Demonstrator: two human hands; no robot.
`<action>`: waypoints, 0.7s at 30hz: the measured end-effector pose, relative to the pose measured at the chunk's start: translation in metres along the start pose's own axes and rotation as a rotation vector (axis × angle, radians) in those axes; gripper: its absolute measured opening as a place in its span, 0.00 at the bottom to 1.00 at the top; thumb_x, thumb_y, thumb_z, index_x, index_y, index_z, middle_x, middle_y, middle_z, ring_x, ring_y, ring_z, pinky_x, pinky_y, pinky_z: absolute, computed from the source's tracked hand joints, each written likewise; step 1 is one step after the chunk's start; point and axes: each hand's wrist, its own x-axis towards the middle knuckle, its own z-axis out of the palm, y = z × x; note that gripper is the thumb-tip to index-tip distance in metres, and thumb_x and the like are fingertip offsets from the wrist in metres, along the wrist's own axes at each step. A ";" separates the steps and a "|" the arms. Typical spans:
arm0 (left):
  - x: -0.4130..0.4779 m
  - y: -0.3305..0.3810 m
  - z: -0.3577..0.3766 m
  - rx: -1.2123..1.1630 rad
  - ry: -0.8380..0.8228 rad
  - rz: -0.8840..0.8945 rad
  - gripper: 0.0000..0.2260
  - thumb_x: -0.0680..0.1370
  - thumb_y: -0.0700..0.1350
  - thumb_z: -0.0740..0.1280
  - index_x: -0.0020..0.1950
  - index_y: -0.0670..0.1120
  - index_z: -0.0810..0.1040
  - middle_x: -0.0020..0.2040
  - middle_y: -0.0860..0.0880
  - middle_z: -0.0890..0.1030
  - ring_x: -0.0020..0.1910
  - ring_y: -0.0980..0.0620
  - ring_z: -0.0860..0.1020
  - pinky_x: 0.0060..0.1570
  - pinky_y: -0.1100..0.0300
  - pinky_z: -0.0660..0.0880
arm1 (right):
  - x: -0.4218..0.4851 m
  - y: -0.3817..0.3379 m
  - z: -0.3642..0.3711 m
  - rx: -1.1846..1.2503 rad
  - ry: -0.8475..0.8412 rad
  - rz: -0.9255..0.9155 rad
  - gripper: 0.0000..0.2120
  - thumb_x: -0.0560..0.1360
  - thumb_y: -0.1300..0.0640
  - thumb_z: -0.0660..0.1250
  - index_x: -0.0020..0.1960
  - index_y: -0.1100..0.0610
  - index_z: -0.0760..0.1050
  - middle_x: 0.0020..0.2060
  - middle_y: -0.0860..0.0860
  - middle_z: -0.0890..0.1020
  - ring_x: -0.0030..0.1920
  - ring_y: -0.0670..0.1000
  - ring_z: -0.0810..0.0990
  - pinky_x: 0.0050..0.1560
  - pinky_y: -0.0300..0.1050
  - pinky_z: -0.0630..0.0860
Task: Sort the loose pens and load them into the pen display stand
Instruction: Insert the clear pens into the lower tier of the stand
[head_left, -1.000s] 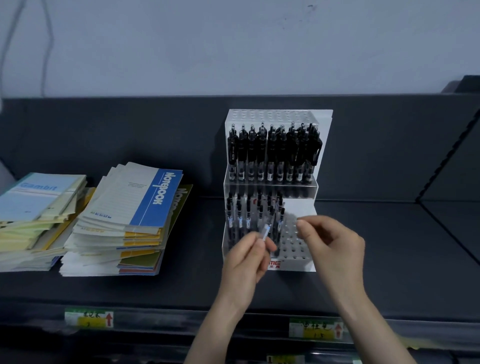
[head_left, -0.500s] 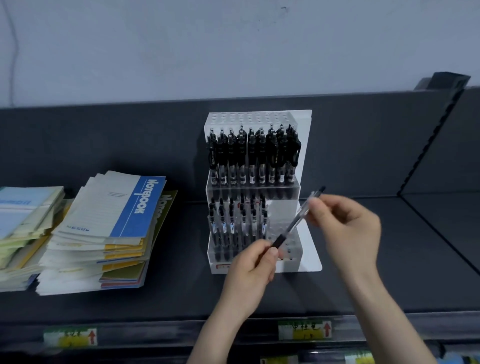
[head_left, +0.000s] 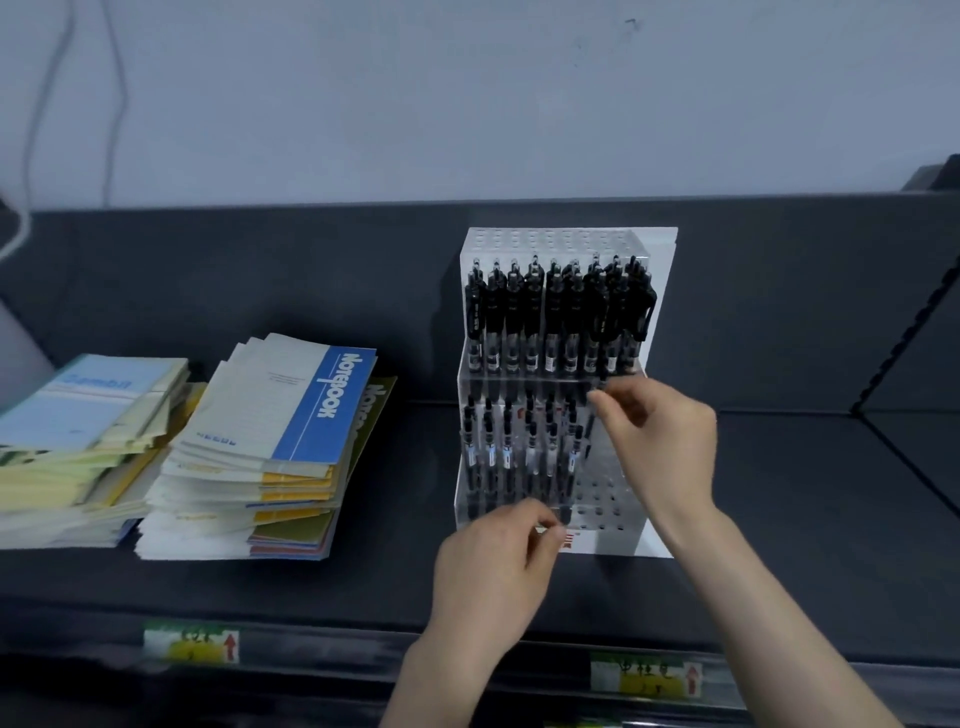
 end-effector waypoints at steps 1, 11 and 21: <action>0.000 -0.001 0.000 0.001 0.003 -0.003 0.10 0.80 0.58 0.57 0.56 0.59 0.75 0.46 0.59 0.80 0.42 0.60 0.76 0.45 0.62 0.76 | -0.004 0.003 0.006 -0.040 -0.036 -0.007 0.05 0.72 0.56 0.73 0.44 0.57 0.83 0.34 0.49 0.84 0.33 0.48 0.81 0.38 0.44 0.79; 0.004 -0.005 0.001 -0.046 -0.009 0.016 0.09 0.80 0.57 0.59 0.55 0.58 0.76 0.46 0.59 0.80 0.43 0.60 0.77 0.45 0.62 0.75 | -0.018 0.014 0.015 -0.055 -0.104 0.071 0.04 0.72 0.58 0.73 0.46 0.58 0.82 0.35 0.49 0.84 0.35 0.47 0.81 0.39 0.43 0.79; 0.014 0.017 0.033 -0.243 -0.193 0.115 0.09 0.80 0.53 0.63 0.58 0.56 0.78 0.52 0.60 0.80 0.51 0.63 0.76 0.52 0.65 0.74 | -0.080 0.029 -0.060 -0.358 -0.198 0.317 0.15 0.72 0.58 0.72 0.58 0.55 0.80 0.51 0.51 0.84 0.51 0.53 0.82 0.45 0.47 0.78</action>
